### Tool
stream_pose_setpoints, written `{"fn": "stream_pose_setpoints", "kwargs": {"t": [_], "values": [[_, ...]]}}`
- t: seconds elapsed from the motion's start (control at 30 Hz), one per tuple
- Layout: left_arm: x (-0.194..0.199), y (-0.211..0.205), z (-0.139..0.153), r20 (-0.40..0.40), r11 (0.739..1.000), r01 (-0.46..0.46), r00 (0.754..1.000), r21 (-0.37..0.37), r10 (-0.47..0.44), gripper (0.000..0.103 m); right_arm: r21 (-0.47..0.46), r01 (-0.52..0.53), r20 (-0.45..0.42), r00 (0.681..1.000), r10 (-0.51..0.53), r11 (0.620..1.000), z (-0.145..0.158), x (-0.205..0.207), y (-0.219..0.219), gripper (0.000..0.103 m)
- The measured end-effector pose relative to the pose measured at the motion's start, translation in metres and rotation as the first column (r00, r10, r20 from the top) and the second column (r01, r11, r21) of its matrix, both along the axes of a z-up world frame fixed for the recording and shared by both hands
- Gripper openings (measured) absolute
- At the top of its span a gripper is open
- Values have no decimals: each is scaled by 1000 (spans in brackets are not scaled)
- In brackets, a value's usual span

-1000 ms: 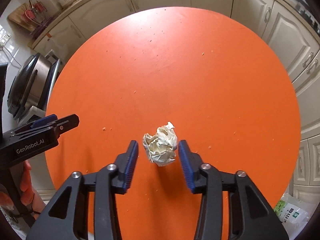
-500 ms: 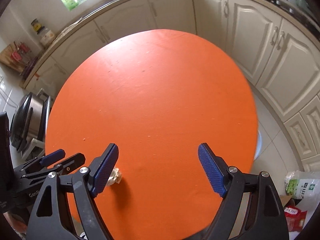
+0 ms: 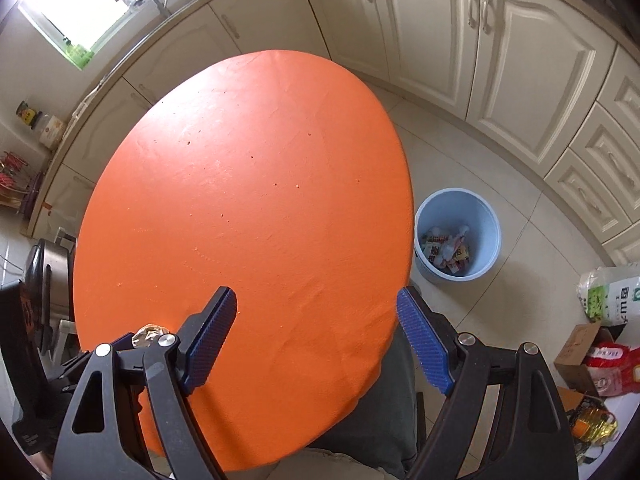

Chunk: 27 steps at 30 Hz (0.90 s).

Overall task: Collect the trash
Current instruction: 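Grasp the crumpled white paper ball with the left tool, then carry the paper ball in the left tool over the blue bucket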

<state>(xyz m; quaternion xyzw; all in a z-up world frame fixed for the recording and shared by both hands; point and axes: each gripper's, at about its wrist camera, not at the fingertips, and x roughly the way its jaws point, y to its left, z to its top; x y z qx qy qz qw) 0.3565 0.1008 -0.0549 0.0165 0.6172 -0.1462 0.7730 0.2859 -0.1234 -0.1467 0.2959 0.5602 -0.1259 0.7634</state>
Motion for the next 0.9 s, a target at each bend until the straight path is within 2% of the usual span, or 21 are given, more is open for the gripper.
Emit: {"fn": "stream_pose_setpoints", "kwargs": {"t": [0.03, 0.07, 0.1, 0.23, 0.5, 0.7, 0.9], "values": [[3, 0, -2, 14, 1000, 0, 1000, 3, 0, 65, 11, -5, 9, 1000, 5, 1000, 1, -1, 4, 84], [-1, 1, -1, 28, 1000, 4, 1000, 13, -5, 51, 22, -12, 18, 1000, 12, 1000, 1, 0, 8, 84], [-4, 4, 0, 42, 1000, 9, 999, 22, -10, 26, 27, -20, 21, 1000, 19, 999, 0, 1, 10, 84], [-17, 17, -4, 30, 1000, -7, 1000, -24, 7, 24, 33, -32, 15, 999, 32, 999, -2, 3, 16, 84], [-15, 13, -3, 53, 1000, 15, 999, -9, -14, 24, 35, -17, -4, 1000, 17, 999, -11, 1, 14, 84], [-11, -10, 0, 70, 999, 52, 996, 11, -53, 24, 41, 17, -2, 1000, -17, 999, -12, -9, 2, 84], [-14, -41, 9, 98, 991, 131, 986, 39, -134, 24, 42, 60, 4, 998, -60, 997, -12, -22, -20, 84]]}}
